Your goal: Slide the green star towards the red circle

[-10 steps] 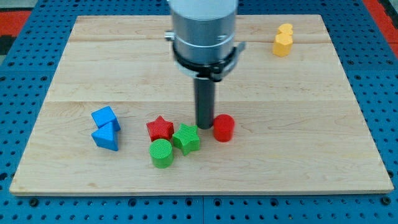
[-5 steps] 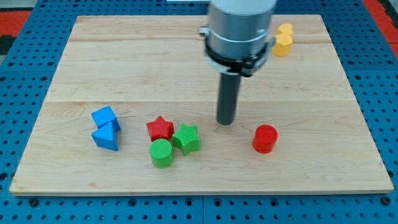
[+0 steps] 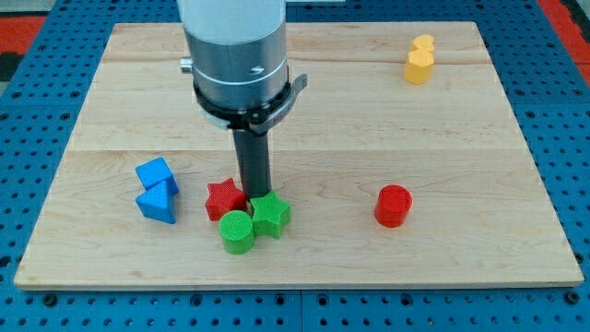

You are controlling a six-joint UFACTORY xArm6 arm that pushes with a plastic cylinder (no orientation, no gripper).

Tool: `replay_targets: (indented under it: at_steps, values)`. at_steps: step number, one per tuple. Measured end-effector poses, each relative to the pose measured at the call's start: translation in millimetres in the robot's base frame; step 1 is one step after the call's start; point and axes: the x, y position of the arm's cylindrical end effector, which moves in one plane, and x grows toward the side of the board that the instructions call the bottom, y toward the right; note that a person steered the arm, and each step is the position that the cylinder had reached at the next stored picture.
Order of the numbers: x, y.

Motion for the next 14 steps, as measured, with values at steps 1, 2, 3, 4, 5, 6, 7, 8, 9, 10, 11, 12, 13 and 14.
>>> replay_targets:
  at_steps: [1, 2, 3, 4, 5, 6, 7, 8, 9, 10, 11, 12, 13, 14]
  values:
    - [15, -7]
    - [30, -17]
    - [46, -17]
    - [58, -20]
    - [58, -8]
    - [58, 7]
    - [56, 23]
    - [47, 44]
    - [58, 45]
    - [67, 59]
    - [67, 79]
    - [66, 79]
    - [57, 79]
    - [38, 80]
